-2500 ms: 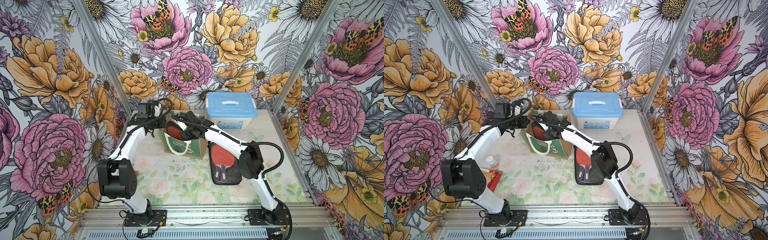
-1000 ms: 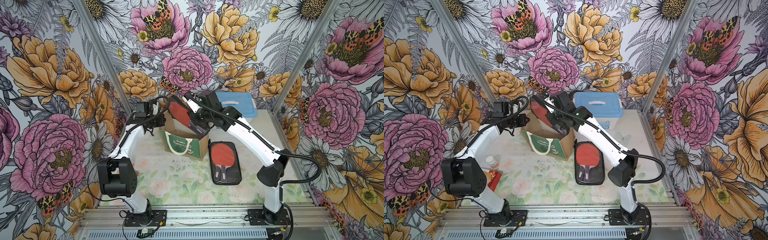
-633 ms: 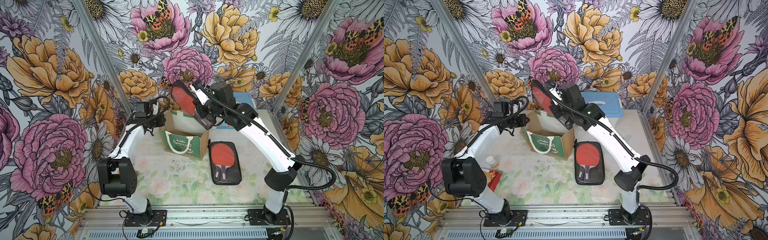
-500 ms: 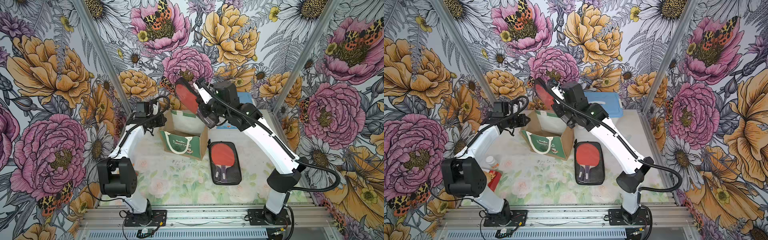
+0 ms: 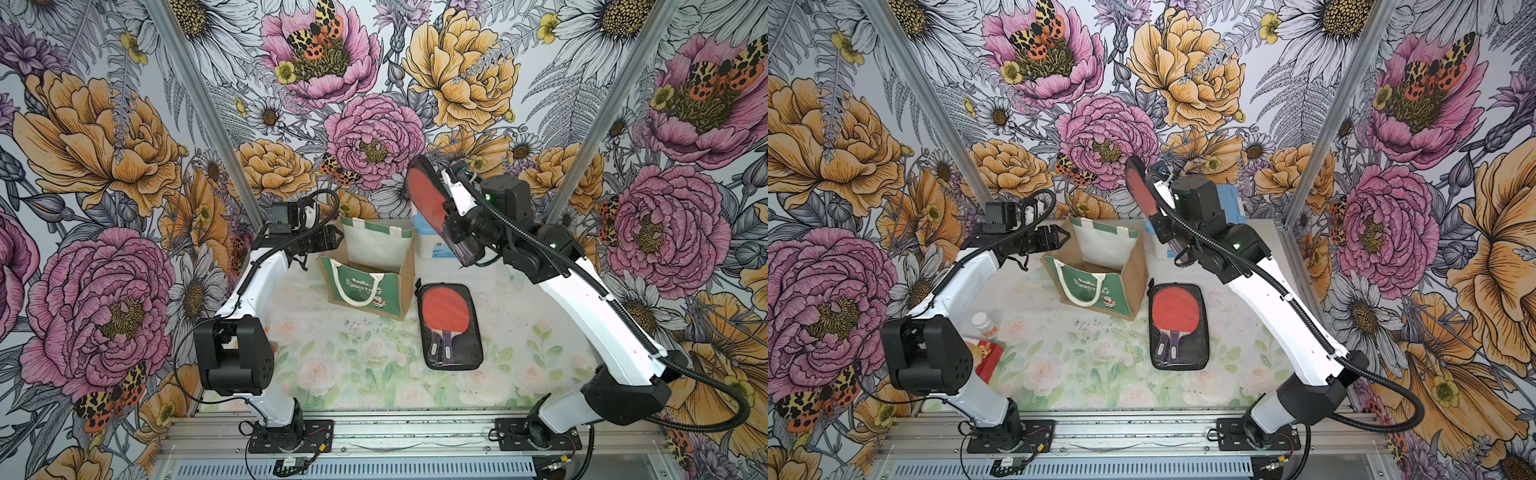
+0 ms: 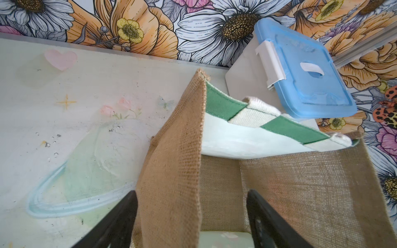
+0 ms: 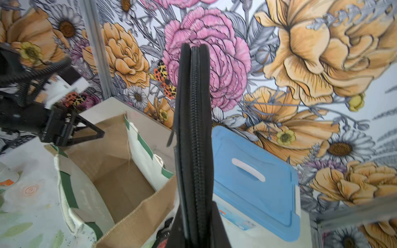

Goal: Remove the ping pong set from the canvas bag
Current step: Place the ping pong set at the center of the board.

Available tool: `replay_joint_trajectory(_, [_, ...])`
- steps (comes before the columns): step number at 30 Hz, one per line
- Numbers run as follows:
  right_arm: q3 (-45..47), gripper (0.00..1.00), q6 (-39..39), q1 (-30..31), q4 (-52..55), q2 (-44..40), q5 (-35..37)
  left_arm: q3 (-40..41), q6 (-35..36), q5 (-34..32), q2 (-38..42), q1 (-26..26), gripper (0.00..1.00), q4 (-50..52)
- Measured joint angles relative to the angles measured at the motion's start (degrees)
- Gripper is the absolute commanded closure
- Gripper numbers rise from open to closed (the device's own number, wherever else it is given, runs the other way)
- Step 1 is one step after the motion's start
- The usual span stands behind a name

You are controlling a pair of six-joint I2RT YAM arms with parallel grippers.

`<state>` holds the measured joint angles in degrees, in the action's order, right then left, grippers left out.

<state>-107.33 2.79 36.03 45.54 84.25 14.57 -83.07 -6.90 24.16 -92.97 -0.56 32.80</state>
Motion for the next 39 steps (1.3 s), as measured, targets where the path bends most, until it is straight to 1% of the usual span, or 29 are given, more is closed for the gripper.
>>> replay_joint_trajectory(5, [10.84,1.0,-3.63,-5.18,0.13,-5.09,0.2,-1.09,1.92,0.07,3.23,0.0,0.14,-0.04])
replay_joint_trajectory(9, [18.8,1.0,-6.08,-7.67,0.07,-8.26,-0.13,-1.31,2.97,0.17,6.86,0.07,0.13,-0.09])
replay_joint_trajectory(13, [26.36,1.0,-8.37,-10.75,0.04,-12.2,-2.1,-0.87,4.0,0.17,9.68,0.35,0.13,-0.31])
replay_joint_trajectory(18, [34.51,1.0,-10.97,-16.9,-0.81,-17.07,-5.31,1.18,4.5,0.26,11.04,2.34,0.12,-0.72])
replay_joint_trajectory(25, [43.65,1.0,-15.02,-25.2,-2.14,-20.61,-13.31,5.2,4.5,0.83,11.04,6.12,0.12,-0.7])
replay_joint_trajectory(29, [49.88,1.0,-17.81,-30.67,-5.66,-21.38,-20.74,6.82,4.5,0.98,11.04,7.21,0.12,-0.72])
replay_joint_trajectory(35, [57.27,1.0,-22.95,-38.97,-10.47,-21.84,-29.03,8.41,4.48,1.51,11.23,9.46,0.11,-0.85])
replay_joint_trajectory(39, [61.07,1.0,-25.77,-41.33,-13.81,-22.99,-32.41,9.84,4.52,2.03,11.58,10.62,0.12,-0.9])
